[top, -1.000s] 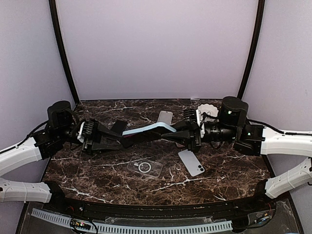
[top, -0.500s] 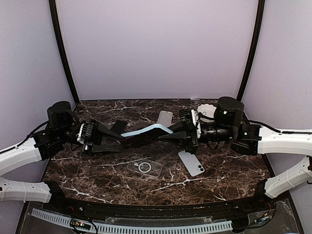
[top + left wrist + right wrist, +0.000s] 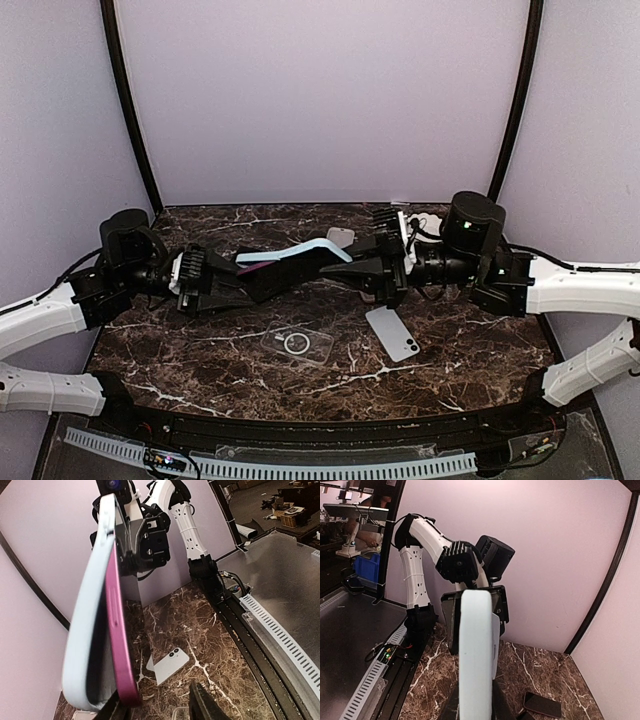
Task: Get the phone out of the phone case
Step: Remove the phone from the bottom corners of the phone case, then pass from the right arm to the left
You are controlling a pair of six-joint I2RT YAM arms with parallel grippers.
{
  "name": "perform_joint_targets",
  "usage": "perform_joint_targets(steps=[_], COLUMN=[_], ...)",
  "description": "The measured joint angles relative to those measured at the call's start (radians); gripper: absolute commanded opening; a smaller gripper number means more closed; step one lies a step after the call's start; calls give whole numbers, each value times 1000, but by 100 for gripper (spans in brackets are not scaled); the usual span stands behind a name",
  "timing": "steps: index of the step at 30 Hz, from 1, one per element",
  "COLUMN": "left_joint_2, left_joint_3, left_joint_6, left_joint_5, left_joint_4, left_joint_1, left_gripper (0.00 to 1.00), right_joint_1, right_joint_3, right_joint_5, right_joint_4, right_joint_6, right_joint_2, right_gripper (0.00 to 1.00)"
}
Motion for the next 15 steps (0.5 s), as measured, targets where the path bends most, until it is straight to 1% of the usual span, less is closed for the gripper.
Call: perform_joint_targets(steps=[7,15], left_joint_2=[7,-24], left_joint_3=[0,-3], left_joint_6=[-1,-38], left_joint_5=[-39,4], left_joint_4=[-8,14], left_joint_1=[0,0], left_gripper=[42,41], right_joint_1=[7,24], right_joint_3=[15,16], right_joint_5=[-14,-2], right_joint_4=[59,86], right_joint_6=[3,-2], right_joint_2=[0,5], right_gripper=[0,0])
